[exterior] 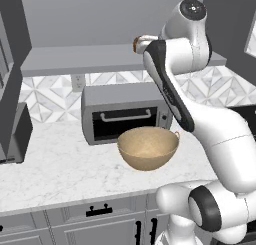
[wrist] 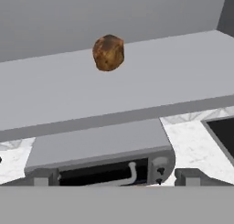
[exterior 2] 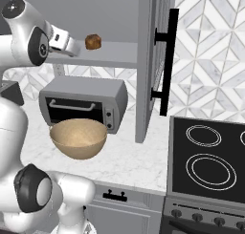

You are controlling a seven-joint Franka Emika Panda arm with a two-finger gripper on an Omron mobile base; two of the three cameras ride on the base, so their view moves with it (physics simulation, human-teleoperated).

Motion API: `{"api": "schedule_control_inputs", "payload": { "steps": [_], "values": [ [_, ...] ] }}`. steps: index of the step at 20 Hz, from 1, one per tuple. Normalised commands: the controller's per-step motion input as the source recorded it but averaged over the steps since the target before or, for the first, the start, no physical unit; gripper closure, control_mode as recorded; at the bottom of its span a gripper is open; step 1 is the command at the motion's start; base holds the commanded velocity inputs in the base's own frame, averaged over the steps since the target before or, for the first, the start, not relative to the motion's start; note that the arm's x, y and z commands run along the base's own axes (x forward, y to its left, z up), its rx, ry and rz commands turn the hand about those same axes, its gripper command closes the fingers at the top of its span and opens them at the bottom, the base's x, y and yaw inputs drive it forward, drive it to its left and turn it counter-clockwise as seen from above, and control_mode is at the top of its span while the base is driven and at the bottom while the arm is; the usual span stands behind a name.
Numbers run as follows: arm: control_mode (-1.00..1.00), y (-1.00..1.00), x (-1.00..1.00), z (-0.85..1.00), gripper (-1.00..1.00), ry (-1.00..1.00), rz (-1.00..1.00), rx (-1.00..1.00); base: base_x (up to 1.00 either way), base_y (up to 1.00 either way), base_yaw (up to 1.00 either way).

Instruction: Open the cabinet, pick up the bread from the cabinet and place it in the basket. Then move the basket to the dining counter.

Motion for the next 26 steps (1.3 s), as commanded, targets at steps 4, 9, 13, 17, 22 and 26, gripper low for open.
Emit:
{"api": "schedule_control_inputs", "payload": {
  "steps": [4,9,13,17,22,26],
  "values": [
    [-1.00,0.00,0.29,0.05,-1.00,0.01,-0.02,-0.19,0.00,0.00,0.00],
    [-1.00,-0.06,0.40,-0.11,-1.00,-0.02,0.00,-0.02,0.00,0.00,0.00],
    [-1.00,-0.02,0.59,0.00,-1.00,0.00,-0.04,0.00,0.00,0.00,0.00],
    [-1.00,-0.10,0.72,0.00,-1.00,0.00,-0.07,-0.06,0.00,0.00,0.00],
    [-1.00,0.00,0.44,0.14,-1.00,0.00,0.00,0.00,0.00,0.00,0.00],
    [-1.00,0.00,0.38,0.09,-1.00,0.00,0.00,0.00,0.00,0.00,0.00]
  ]
}}
